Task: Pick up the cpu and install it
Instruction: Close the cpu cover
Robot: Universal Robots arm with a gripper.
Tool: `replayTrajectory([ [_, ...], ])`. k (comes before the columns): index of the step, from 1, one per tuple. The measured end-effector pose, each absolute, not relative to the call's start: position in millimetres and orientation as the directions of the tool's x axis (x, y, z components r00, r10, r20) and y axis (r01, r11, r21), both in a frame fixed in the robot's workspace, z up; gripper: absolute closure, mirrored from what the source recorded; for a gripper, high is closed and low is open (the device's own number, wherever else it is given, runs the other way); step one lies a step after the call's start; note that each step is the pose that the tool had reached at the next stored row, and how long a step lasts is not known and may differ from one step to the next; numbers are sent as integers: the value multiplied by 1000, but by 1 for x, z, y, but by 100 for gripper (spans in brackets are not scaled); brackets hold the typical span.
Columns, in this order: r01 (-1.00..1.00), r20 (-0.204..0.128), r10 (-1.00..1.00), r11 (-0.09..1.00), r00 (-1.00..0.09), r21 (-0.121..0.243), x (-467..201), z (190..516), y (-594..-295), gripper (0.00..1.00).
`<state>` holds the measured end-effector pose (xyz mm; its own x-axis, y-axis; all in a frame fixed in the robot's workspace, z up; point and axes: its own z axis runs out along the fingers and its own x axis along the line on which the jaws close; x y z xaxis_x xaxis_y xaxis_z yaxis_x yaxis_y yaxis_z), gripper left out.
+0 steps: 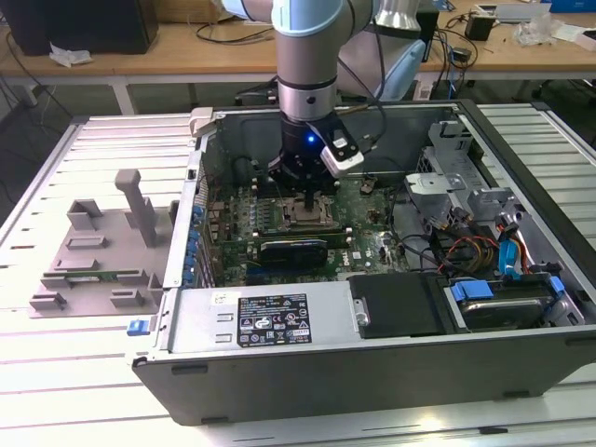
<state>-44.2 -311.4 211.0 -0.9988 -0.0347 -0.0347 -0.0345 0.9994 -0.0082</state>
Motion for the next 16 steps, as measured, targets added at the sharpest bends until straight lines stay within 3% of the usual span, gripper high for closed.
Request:
replayTrajectory([
  [9, -37, -47, -37, 999, -998, -7, -59, 209, -333, 89],
  [16, -39, -54, -38, 999, -998, 27, -61, 204, -337, 89],
])
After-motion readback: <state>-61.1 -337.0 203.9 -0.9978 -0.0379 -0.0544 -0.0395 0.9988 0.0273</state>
